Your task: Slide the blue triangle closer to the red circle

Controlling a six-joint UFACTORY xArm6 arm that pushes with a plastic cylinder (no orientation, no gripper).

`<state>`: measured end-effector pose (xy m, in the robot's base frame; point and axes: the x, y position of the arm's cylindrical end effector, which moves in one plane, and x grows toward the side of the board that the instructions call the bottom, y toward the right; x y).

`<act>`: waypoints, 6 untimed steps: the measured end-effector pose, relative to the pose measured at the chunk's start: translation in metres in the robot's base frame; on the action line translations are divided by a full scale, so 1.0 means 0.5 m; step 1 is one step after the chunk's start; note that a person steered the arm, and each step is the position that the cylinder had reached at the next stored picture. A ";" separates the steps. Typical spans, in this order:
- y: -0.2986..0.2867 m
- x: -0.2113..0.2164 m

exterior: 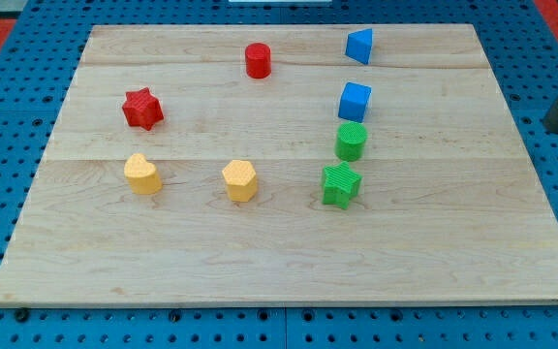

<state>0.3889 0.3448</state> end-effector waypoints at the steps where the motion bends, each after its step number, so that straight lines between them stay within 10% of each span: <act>1: -0.057 -0.154; 3: -0.343 -0.372; 6: -0.484 -0.206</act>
